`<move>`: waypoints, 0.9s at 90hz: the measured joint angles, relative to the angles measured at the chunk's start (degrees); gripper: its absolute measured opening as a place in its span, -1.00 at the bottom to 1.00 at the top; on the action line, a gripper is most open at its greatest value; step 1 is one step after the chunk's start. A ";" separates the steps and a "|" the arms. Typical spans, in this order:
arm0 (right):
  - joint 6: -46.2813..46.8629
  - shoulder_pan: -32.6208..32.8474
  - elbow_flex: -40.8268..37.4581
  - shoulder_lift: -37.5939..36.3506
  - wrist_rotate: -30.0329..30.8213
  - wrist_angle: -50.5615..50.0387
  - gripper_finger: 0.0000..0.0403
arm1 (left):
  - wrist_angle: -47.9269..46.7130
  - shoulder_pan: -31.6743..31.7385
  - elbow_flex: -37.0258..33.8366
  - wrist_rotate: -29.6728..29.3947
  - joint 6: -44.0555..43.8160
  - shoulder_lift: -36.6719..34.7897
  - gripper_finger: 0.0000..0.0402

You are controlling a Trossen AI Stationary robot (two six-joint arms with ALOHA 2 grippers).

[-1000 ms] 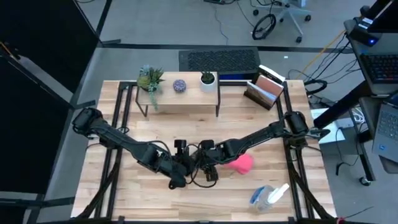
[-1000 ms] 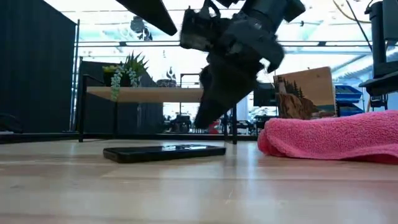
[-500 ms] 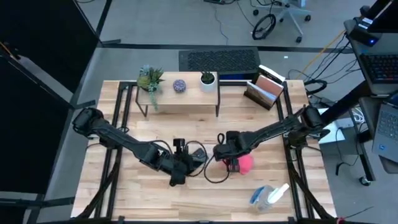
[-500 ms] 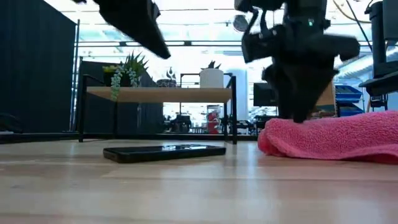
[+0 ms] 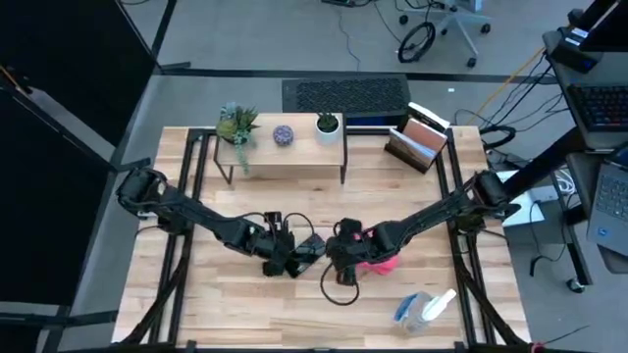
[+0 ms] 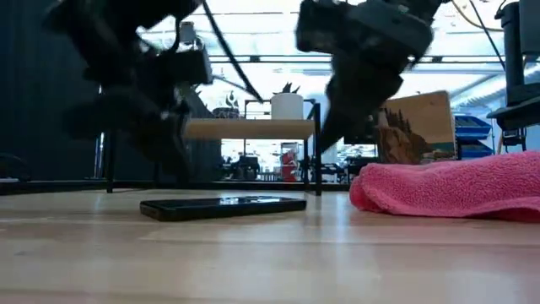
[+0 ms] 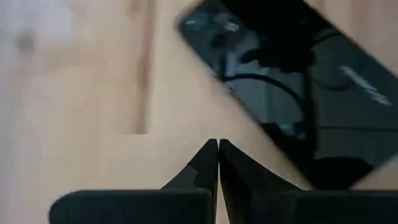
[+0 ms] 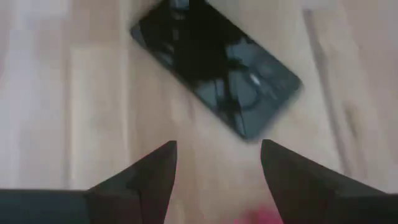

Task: Apply microfiber cloth
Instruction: Spray the back of the cellphone using the spray bottle

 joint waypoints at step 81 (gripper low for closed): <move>-17.75 -1.67 -0.23 9.13 9.03 7.38 0.07 | 6.58 -3.07 6.76 14.47 -33.40 3.39 -1.00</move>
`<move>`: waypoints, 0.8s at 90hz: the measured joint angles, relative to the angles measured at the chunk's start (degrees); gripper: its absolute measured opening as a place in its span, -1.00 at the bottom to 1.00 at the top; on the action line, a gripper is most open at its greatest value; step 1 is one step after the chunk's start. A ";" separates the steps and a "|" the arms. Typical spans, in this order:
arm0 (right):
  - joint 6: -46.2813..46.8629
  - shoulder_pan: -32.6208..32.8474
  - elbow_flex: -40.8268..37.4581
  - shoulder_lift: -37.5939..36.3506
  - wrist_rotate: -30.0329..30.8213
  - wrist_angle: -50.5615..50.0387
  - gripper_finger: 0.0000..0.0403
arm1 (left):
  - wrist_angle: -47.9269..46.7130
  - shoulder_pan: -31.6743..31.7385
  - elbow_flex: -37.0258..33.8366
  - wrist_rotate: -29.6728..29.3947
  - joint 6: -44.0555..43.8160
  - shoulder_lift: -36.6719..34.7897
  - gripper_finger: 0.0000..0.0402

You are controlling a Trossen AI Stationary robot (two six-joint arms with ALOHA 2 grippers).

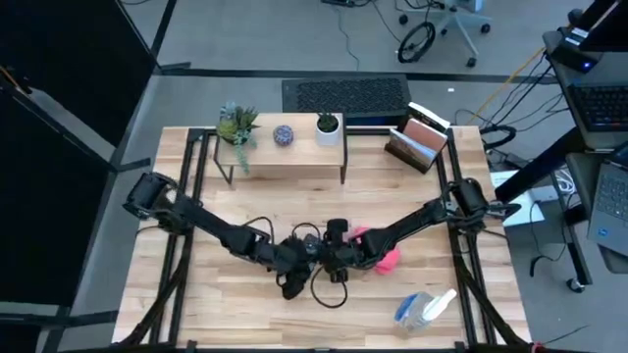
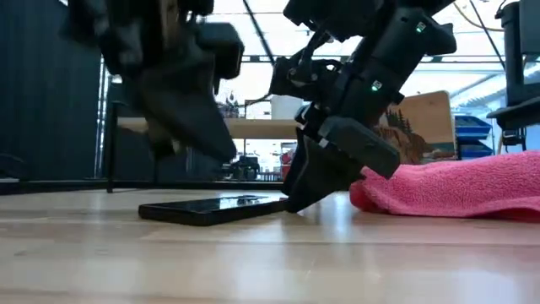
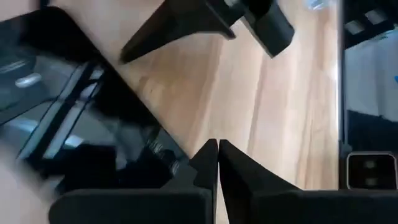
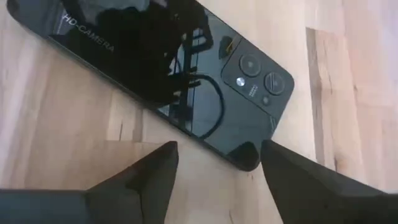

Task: Apply microfiber cloth
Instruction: Spray the back of the cellphone using the spray bottle

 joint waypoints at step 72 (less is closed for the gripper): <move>-0.19 -0.11 0.13 -0.04 -4.50 -0.88 0.07 | -11.02 5.22 0.96 -5.36 -6.41 3.24 -0.07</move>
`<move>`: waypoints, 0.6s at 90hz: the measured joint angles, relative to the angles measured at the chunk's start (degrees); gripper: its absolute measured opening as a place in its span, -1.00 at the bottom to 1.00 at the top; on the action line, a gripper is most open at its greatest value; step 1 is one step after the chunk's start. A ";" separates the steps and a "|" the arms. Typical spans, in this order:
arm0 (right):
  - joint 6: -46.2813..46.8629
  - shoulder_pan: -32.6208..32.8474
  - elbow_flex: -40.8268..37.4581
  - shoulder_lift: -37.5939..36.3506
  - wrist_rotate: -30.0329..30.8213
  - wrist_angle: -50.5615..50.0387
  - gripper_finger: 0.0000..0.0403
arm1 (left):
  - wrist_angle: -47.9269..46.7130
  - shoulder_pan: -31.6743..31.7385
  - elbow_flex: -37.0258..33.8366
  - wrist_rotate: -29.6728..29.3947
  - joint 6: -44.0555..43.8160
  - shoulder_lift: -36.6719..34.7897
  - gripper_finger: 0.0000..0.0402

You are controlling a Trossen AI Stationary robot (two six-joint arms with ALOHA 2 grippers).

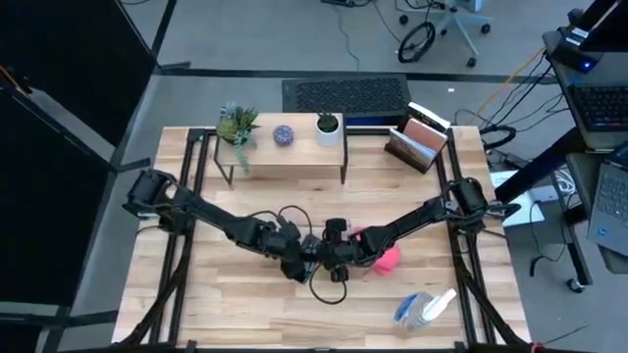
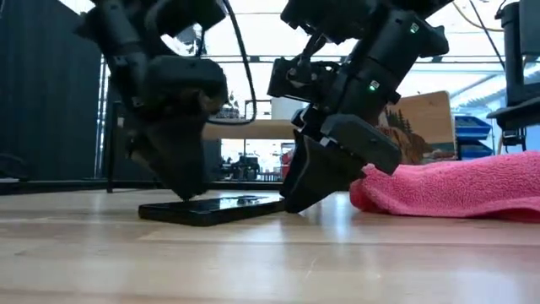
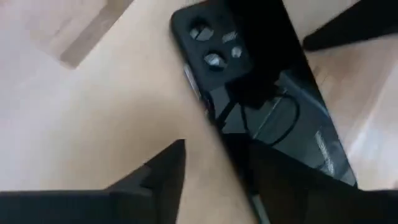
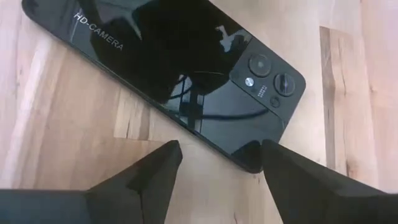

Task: Apply microfiber cloth
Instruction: Spray the back of the cellphone using the spray bottle

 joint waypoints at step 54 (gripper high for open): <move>-0.17 0.31 -0.17 -0.11 -1.41 0.18 0.07 | 16.22 -0.29 -0.21 4.77 -1.48 4.14 0.06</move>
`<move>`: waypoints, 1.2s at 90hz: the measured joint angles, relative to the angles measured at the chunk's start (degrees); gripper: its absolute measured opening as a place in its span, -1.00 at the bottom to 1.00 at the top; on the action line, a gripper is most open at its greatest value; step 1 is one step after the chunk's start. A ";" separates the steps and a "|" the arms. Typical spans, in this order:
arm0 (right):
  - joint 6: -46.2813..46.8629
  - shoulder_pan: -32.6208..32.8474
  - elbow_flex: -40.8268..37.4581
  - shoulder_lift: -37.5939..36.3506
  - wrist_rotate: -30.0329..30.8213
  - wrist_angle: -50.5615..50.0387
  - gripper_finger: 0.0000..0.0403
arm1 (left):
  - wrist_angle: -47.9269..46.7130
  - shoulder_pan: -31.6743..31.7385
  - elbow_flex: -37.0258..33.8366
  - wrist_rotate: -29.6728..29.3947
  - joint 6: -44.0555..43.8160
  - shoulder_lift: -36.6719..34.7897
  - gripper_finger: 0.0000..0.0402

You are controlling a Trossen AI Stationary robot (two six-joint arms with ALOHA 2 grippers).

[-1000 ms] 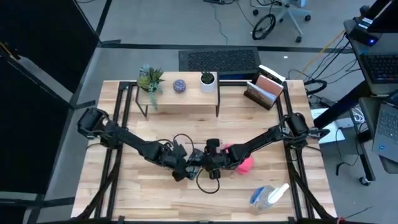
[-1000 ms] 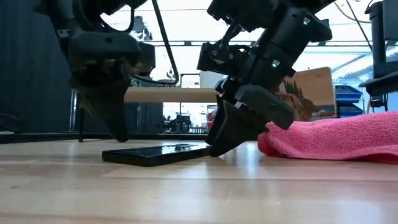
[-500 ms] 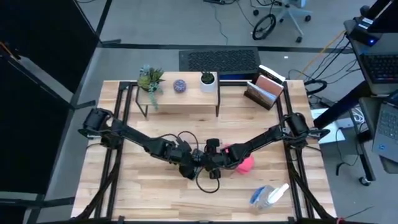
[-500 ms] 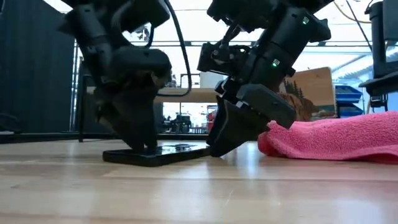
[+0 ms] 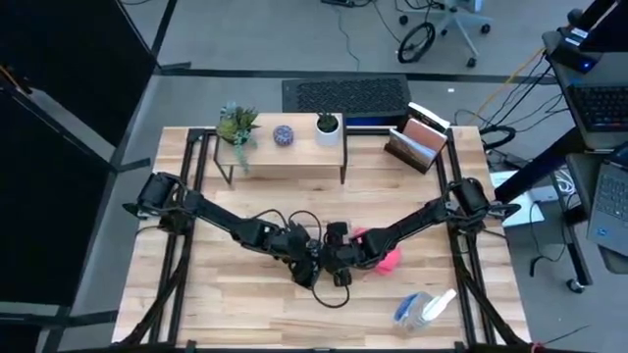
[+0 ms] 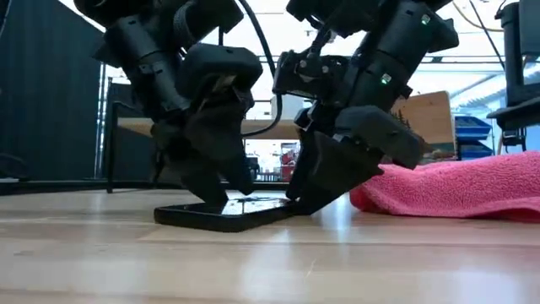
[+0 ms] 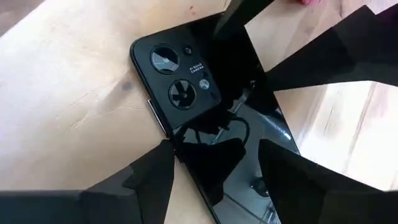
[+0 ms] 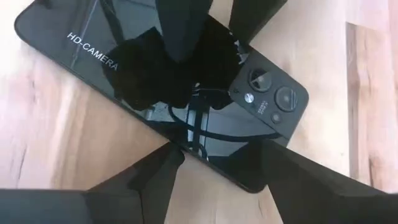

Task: Apply microfiber cloth
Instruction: Spray the back of the cellphone using the spray bottle

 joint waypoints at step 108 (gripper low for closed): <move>-5.68 3.61 0.02 -1.20 13.30 -1.80 0.07 | 6.94 0.09 0.38 -5.74 -6.12 -0.02 0.05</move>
